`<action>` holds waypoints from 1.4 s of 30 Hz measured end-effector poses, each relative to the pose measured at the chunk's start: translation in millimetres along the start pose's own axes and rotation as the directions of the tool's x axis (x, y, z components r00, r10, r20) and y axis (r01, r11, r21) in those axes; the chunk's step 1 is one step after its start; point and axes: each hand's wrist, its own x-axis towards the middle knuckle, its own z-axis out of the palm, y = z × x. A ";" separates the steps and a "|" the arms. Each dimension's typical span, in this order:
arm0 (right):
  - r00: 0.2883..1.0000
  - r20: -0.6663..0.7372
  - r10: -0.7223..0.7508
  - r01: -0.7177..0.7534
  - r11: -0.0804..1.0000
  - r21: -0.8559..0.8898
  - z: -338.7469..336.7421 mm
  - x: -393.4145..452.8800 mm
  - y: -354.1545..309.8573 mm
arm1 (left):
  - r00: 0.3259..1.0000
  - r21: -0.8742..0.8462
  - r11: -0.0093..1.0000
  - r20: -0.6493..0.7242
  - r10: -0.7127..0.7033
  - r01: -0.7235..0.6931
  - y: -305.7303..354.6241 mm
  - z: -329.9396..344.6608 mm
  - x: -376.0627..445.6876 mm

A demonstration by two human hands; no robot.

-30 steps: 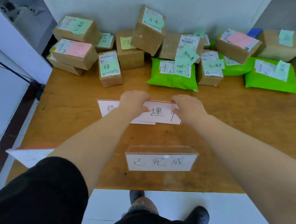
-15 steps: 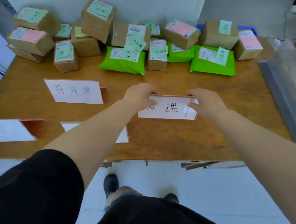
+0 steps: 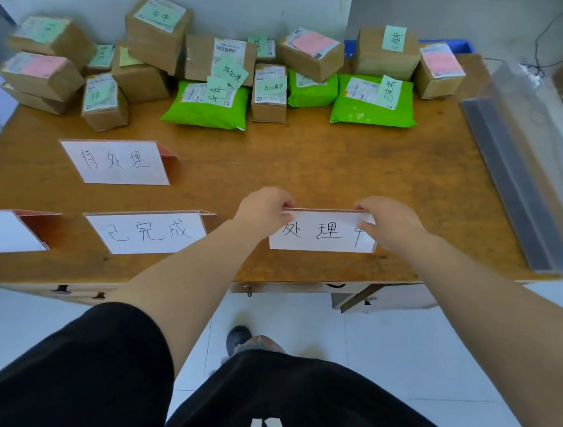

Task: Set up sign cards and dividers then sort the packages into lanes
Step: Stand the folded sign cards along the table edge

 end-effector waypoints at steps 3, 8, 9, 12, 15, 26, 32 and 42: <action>1.000 0.009 0.003 -0.003 1.000 -0.019 1.7 -1.2 2.0 | 1.000 0.026 1.000 0.011 0.014 -0.014 2.5 1.9 -0.4; 0.999 0.013 -0.029 0.030 0.998 -0.048 -1.3 -1.0 -3.5 | 0.999 0.027 0.999 0.013 0.040 -0.041 -1.9 -1.1 -0.2; 0.999 0.003 -0.043 0.043 0.998 -0.038 -3.5 1.3 -7.6 | 0.999 0.011 0.999 -0.014 0.032 -0.032 -3.5 -4.5 -0.7; 0.996 -0.047 -0.073 0.074 0.997 0.017 -12.6 15.1 -29.3 | 0.986 -0.060 0.997 -0.158 -0.050 0.041 -15.5 -22.5 -2.8; 0.989 -0.086 -0.118 0.124 0.990 0.064 -23.2 35.2 -61.6 | 0.966 -0.069 0.994 -0.236 -0.103 0.089 -43.9 -45.5 -6.6; 0.973 0.036 -0.229 0.227 0.973 0.041 -41.2 131.1 -233.8 | 0.888 -0.140 0.927 -0.267 -0.374 0.348 -219.2 -125.4 -27.8; 0.968 0.036 -0.249 0.249 0.968 0.013 -26.2 193.2 -326.7 | 0.922 0.082 0.932 -0.201 -0.331 0.353 -304.5 -146.7 -9.8; 0.971 0.131 -0.199 0.202 0.979 -0.014 21.3 248.7 -379.4 | 0.956 0.284 0.914 -0.109 -0.271 0.292 -355.3 -130.7 27.2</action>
